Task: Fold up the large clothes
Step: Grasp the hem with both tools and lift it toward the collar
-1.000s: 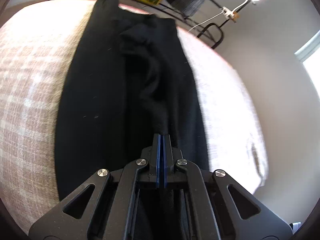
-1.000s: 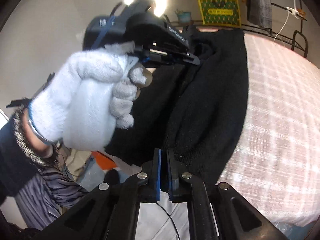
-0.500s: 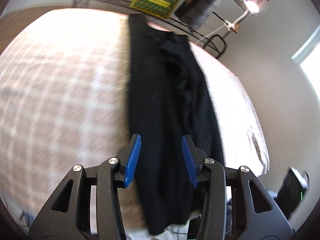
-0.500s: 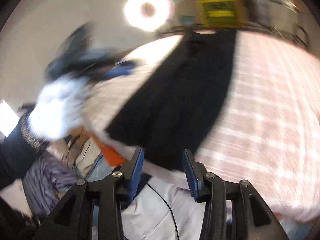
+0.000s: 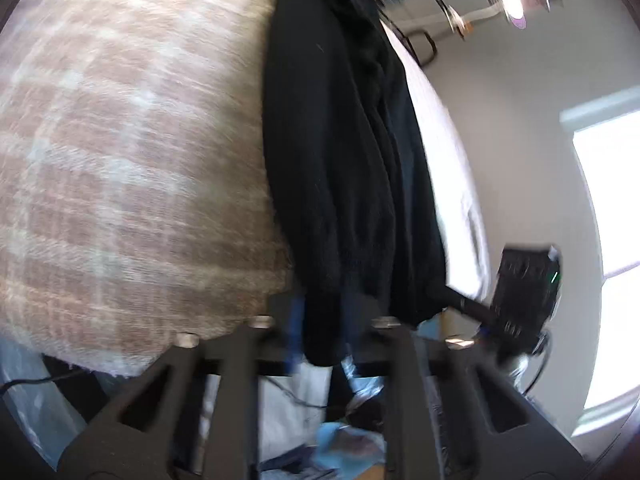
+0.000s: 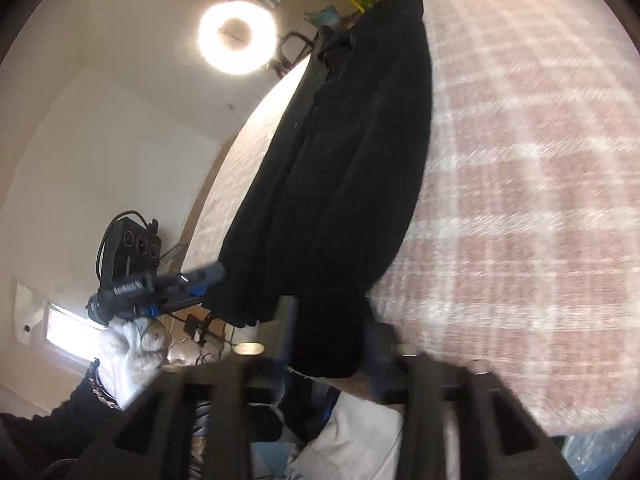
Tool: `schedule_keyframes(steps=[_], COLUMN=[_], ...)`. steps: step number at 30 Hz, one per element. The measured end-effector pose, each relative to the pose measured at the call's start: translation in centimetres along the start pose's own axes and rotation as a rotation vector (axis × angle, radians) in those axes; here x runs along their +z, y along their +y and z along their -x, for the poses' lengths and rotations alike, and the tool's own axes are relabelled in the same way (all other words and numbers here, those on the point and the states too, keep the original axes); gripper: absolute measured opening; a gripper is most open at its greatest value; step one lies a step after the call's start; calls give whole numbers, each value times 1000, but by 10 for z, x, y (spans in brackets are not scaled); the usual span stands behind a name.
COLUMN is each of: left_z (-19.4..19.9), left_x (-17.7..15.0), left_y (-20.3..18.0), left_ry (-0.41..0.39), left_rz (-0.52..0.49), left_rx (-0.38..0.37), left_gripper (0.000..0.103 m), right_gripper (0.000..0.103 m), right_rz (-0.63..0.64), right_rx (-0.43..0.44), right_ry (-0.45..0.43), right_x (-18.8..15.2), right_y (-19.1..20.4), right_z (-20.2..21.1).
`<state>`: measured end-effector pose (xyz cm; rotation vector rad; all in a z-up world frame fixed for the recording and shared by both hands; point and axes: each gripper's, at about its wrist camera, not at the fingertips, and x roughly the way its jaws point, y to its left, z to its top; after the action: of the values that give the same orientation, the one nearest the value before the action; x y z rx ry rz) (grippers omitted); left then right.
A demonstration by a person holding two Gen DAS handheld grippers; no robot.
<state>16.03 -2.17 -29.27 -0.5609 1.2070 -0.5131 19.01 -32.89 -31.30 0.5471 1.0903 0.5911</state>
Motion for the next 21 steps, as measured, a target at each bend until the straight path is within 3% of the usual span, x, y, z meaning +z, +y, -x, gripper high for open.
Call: schedule_keyframes(steps=[5, 10, 12, 17, 21], left_z=[18, -1, 0, 21, 30], left_x=[2, -1, 2, 16, 37], left_y=[-9, 5, 8, -5, -19], left_ry=[-49, 1, 0, -40, -68], left_rz=[-14, 29, 56, 26, 28], left_rx=[-57, -37, -62, -96, -128], left_gripper=[11, 10, 10, 10, 10], right_gripper=[10, 10, 10, 10, 10], right_rz=[-64, -92, -124, -149, -116], right_rx=[84, -2, 29, 104, 113], right_ry=[-68, -6, -10, -29, -59], right_x=[6, 3, 3, 21, 48], right_y=[6, -5, -8, -2, 14], right_z=[17, -1, -4, 7, 12])
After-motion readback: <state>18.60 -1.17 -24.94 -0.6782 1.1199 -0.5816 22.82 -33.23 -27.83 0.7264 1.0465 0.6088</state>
